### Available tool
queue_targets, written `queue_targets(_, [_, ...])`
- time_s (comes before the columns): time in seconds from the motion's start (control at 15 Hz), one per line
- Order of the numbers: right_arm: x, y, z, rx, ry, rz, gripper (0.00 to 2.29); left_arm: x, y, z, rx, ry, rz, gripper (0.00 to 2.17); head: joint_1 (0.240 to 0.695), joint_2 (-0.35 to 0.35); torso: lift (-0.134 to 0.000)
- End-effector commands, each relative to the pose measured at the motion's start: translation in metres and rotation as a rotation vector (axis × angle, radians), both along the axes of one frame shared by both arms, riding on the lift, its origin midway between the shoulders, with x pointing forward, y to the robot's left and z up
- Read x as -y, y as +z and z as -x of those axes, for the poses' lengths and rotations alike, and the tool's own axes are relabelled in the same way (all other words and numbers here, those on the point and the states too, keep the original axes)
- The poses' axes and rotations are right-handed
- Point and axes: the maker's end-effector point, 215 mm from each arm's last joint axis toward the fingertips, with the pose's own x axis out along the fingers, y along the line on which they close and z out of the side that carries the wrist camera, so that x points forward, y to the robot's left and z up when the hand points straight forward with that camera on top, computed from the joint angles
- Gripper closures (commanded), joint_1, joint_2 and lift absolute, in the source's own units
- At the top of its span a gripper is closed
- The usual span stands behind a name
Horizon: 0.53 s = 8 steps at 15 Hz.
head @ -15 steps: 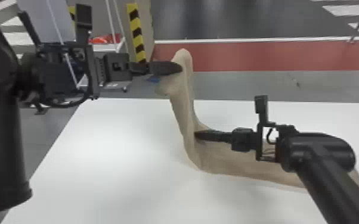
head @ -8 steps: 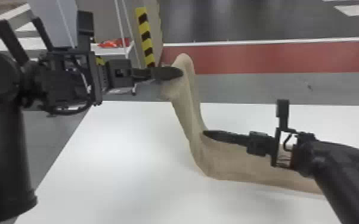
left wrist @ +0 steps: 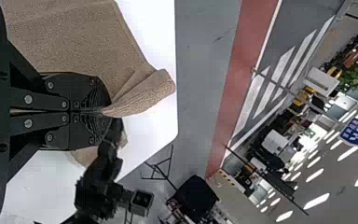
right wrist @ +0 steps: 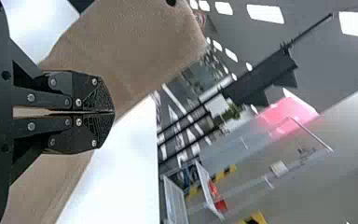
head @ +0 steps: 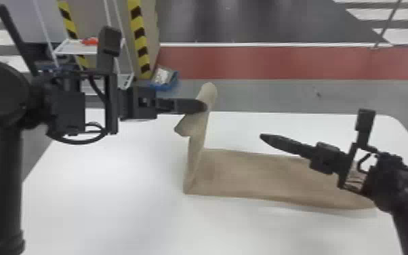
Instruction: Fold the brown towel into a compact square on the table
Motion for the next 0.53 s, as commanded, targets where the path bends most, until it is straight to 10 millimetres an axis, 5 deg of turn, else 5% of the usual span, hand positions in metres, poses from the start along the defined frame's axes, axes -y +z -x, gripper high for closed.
queue_targets(0.0, [0.099,0.012,0.004,0.076,-0.191,0.092,0.0,0.023,-0.013,0.001,-0.014,-0.012,-0.009,1.48,0.664,-0.057,-0.124])
queue_targets(0.2, [0.213,0.028,0.019,0.198,-0.444,0.217,0.05,0.075,-0.025,-0.014,0.048,0.024,-0.002,1.48,0.659,-0.239,-0.124])
queue_targets(0.47, [0.258,0.02,0.039,0.218,-0.535,0.276,0.1,0.135,-0.039,0.003,0.026,-0.028,0.028,1.48,0.634,-0.35,-0.124])
